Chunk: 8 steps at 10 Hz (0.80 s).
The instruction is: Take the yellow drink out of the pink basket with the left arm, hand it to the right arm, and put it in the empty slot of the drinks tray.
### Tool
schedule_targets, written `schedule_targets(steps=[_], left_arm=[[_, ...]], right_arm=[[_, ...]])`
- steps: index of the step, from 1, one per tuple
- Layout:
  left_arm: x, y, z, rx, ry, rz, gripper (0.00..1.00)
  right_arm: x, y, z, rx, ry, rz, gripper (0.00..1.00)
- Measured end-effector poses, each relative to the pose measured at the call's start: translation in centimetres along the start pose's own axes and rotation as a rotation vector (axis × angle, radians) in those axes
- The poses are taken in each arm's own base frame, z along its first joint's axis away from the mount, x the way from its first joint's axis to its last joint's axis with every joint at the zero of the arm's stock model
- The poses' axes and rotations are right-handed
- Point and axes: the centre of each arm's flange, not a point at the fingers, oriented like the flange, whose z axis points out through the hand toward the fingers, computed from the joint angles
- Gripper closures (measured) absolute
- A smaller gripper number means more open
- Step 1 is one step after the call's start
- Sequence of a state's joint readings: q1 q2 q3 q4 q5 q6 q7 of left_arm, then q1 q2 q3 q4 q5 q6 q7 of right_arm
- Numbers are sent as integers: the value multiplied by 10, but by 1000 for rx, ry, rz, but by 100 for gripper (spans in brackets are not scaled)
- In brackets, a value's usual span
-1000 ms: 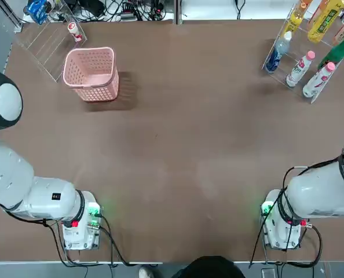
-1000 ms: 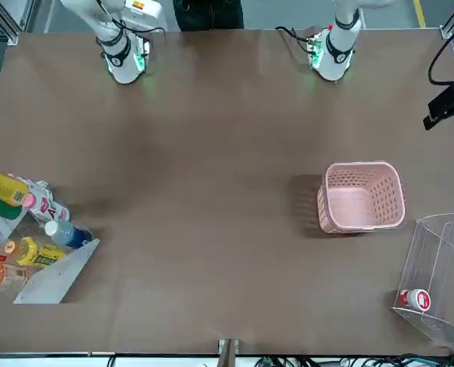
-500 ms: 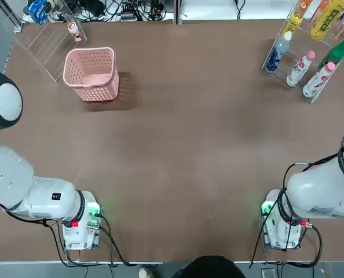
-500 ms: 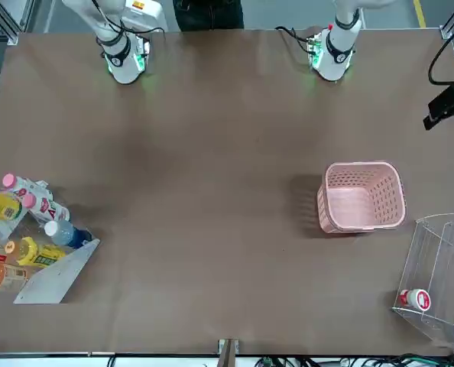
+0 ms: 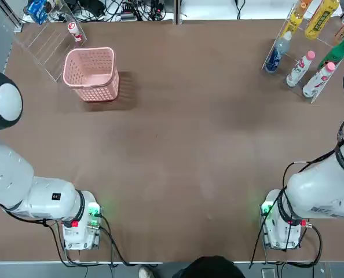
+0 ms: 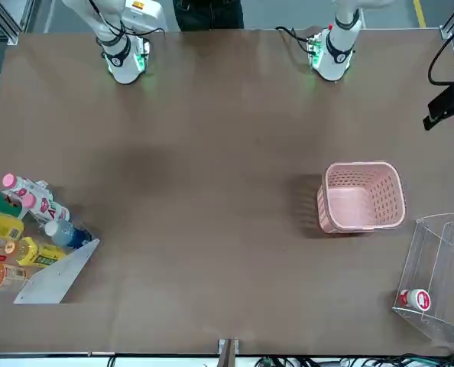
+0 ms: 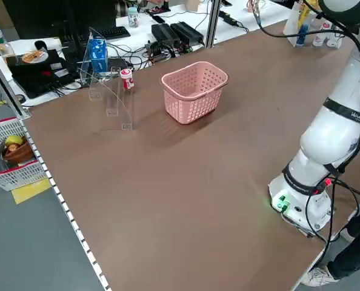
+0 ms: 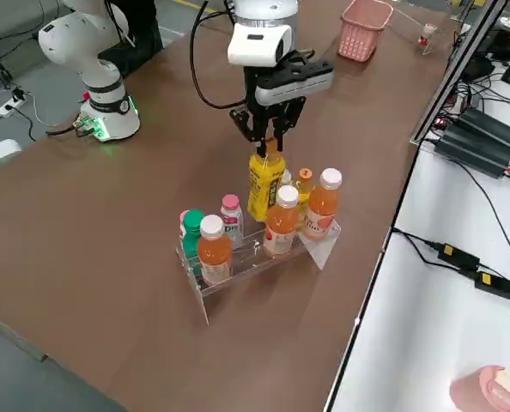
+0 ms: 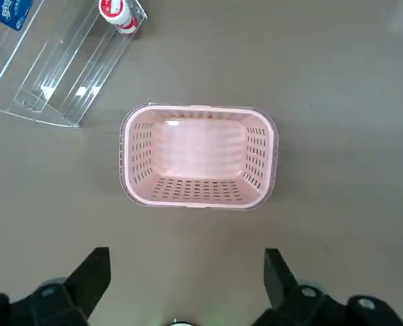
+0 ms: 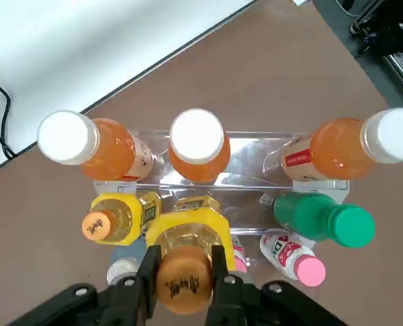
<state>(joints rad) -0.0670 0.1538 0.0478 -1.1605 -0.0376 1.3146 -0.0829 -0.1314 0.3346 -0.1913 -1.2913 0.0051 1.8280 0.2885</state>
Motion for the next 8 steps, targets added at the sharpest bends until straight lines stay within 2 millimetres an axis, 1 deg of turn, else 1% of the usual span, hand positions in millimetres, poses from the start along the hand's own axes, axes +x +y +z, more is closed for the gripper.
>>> schedule_targets(steps=[1,4,6,8], left_arm=[[0,0,0,0,0,0,0],[0,0,0,0,0,0,0],[0,0,0,0,0,0,0],[0,0,0,0,0,0,0]], right_arm=[[1,0,3,-1,-2,5,66],[5,2,22,-11,-15,20,66],[7,8,28,-17,-23,30,66],[8,9,33,-15,-17,32,66]])
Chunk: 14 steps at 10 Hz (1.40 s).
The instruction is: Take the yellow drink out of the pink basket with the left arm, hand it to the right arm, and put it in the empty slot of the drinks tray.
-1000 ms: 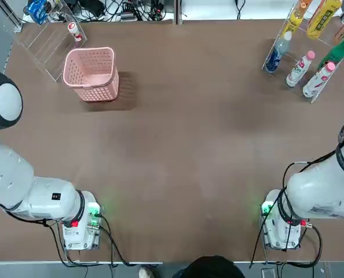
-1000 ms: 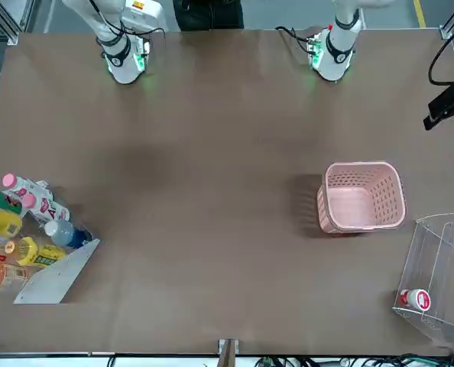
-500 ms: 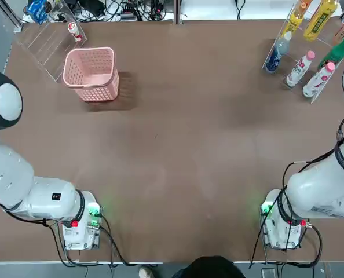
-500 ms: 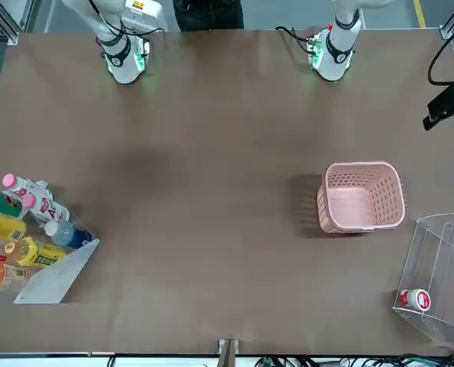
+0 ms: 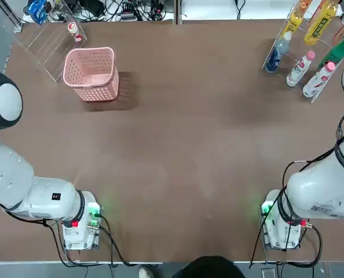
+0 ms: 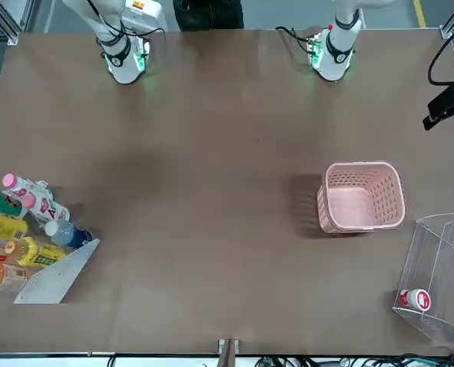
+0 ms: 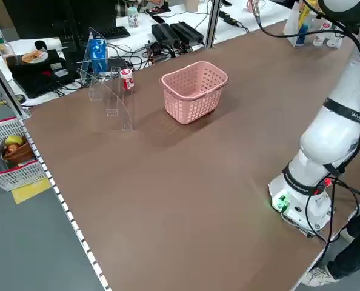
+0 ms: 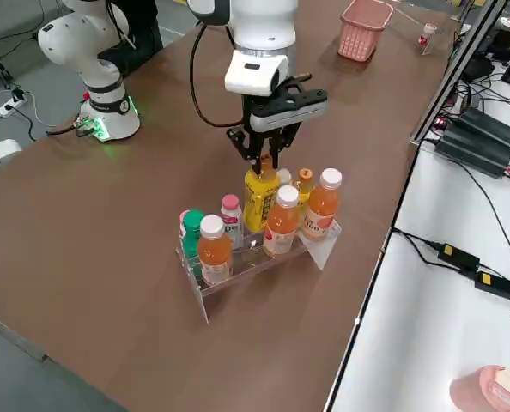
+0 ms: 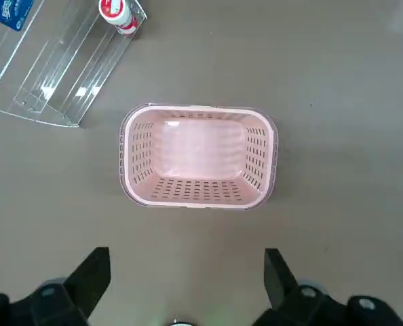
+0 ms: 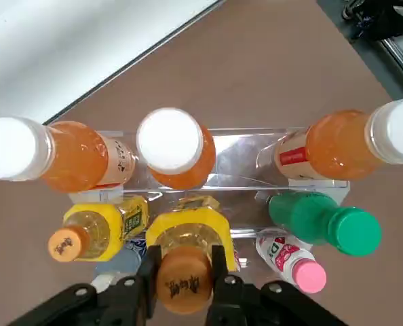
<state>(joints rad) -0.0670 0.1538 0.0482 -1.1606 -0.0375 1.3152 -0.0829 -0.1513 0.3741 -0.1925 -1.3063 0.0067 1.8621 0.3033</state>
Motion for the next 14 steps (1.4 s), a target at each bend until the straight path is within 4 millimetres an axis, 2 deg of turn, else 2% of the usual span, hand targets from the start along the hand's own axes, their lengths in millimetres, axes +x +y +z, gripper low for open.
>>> schedule_targets(steps=[4,9,14], left_arm=[[0,0,0,0,1,0,0],[0,0,0,0,1,0,0],[0,2,0,2,1,2,0]], right_arm=[[-3,0,34,-3,-6,-1,66],[-11,0,63,-12,-40,-5,66],[-14,0,76,-17,-51,-5,66]])
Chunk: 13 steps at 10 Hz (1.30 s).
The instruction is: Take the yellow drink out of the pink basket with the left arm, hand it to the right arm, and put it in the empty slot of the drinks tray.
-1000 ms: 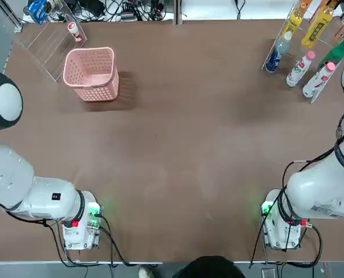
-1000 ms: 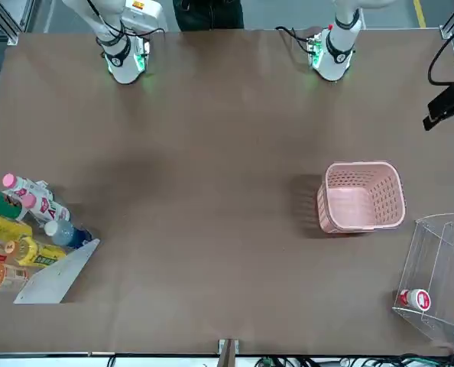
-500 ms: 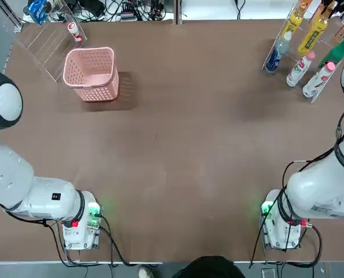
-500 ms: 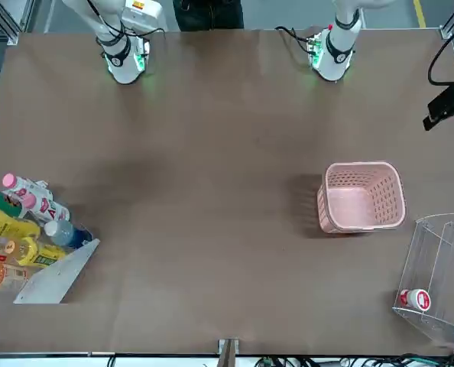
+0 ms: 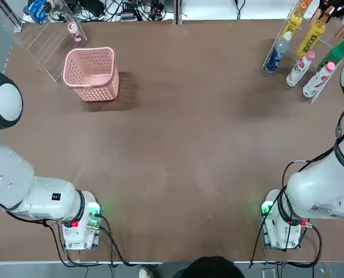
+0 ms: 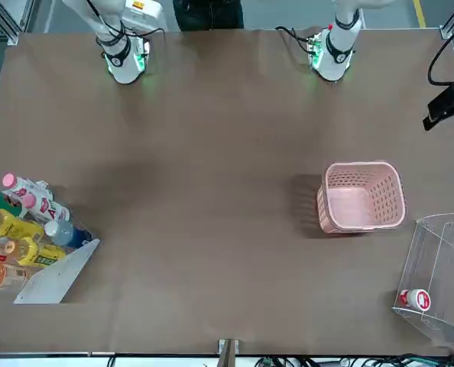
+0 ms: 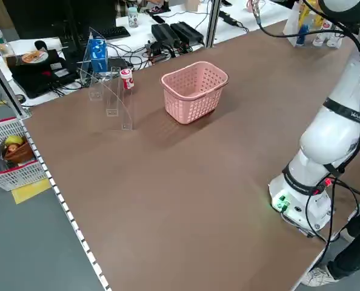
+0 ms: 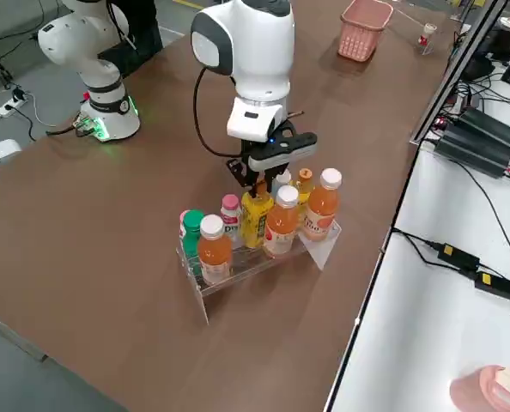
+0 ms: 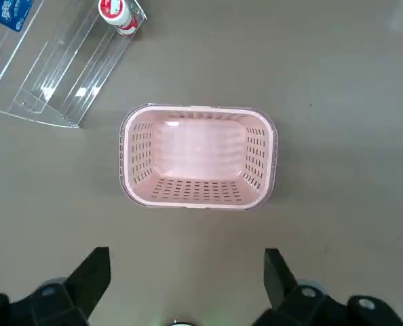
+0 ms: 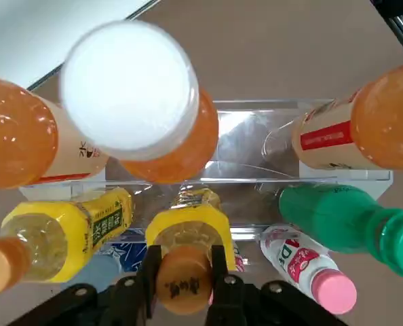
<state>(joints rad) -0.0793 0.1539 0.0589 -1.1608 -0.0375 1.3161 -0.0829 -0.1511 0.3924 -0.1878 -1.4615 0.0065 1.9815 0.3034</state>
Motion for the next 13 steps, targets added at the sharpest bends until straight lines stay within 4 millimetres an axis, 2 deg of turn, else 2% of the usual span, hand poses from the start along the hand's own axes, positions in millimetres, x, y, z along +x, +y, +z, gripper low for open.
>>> schedule_targets(steps=[5,8,9,11,12,13], left_arm=[[0,-2,0,1,0,-4,0],[0,-2,0,1,1,-5,0],[1,-4,1,2,-2,-8,0],[5,-9,4,3,1,-15,0],[5,-9,4,3,3,-15,0],[5,-9,4,3,3,-15,0]], right_arm=[[0,-1,14,-2,2,-1,66],[1,-1,13,0,7,-1,64],[1,-1,13,0,9,-1,53],[2,-1,10,4,19,-2,24],[2,-1,4,8,30,-2,11],[2,0,-10,17,47,-1,4]])
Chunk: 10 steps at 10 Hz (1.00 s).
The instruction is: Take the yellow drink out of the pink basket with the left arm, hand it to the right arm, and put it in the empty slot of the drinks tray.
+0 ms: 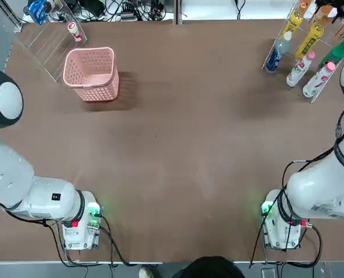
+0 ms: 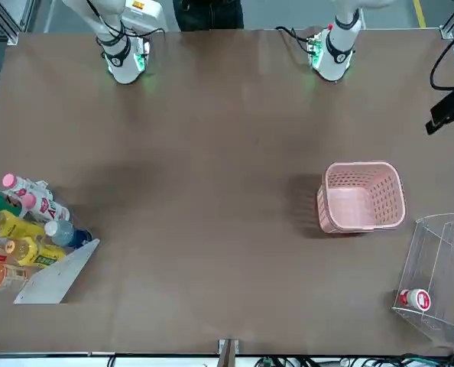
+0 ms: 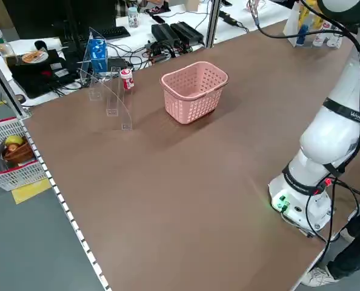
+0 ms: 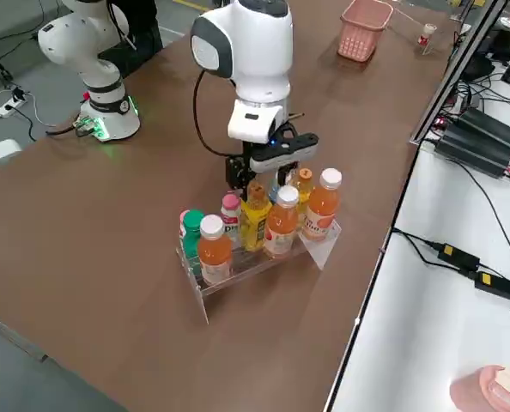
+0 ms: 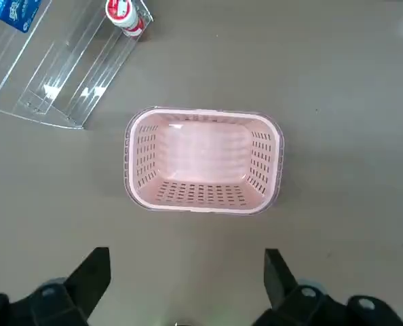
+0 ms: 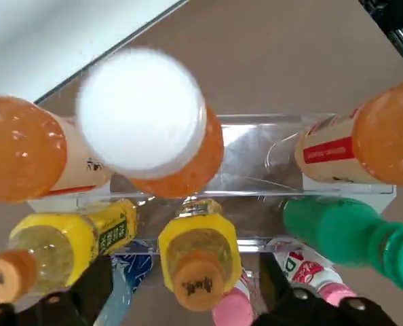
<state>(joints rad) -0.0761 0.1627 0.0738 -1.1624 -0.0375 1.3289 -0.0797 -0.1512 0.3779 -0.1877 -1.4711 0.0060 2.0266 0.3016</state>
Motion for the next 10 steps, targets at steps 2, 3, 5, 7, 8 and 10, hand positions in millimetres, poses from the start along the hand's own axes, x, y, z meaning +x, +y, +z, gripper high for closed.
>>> schedule_targets(steps=[2,3,5,7,8,10], left_arm=[[0,0,0,0,0,1,0],[0,1,0,0,0,2,0],[0,2,0,0,0,4,0],[0,3,0,0,0,5,0],[0,3,0,0,0,5,0],[0,3,0,0,1,5,0]], right_arm=[[-8,6,-45,15,5,-7,2],[-17,8,-75,23,-3,-31,1],[-50,-4,-140,53,-19,-166,1],[-103,-47,-194,83,-66,-310,1],[-131,-70,-213,91,-88,-374,1],[-169,-111,-230,98,-104,-477,1]])
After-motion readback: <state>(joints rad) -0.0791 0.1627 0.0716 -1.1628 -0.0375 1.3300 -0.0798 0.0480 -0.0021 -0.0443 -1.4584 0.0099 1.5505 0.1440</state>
